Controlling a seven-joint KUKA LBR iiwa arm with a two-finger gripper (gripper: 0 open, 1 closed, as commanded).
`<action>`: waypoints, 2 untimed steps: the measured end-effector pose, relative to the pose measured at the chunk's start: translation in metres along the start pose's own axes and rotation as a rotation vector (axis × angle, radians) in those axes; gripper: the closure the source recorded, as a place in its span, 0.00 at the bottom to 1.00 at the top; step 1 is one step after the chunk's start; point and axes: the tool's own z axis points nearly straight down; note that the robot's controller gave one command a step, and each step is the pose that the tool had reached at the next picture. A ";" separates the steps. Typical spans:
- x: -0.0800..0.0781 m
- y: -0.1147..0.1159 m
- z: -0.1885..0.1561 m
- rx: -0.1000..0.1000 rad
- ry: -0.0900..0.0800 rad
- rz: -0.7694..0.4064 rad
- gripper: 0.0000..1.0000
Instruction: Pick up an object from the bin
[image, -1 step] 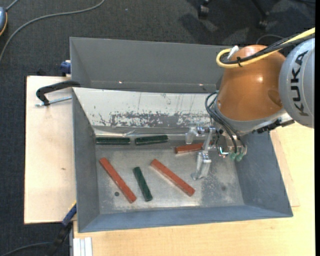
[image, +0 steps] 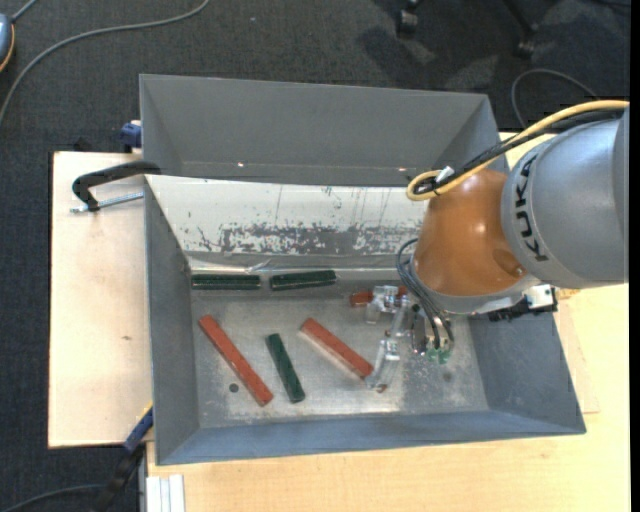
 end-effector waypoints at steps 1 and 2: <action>0.022 0.013 0.033 -0.001 -0.001 -0.034 0.00; 0.020 0.012 0.031 -0.001 -0.007 -0.032 1.00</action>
Offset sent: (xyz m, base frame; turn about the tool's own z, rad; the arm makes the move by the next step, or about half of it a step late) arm -0.0185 0.0145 -0.0313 -0.0314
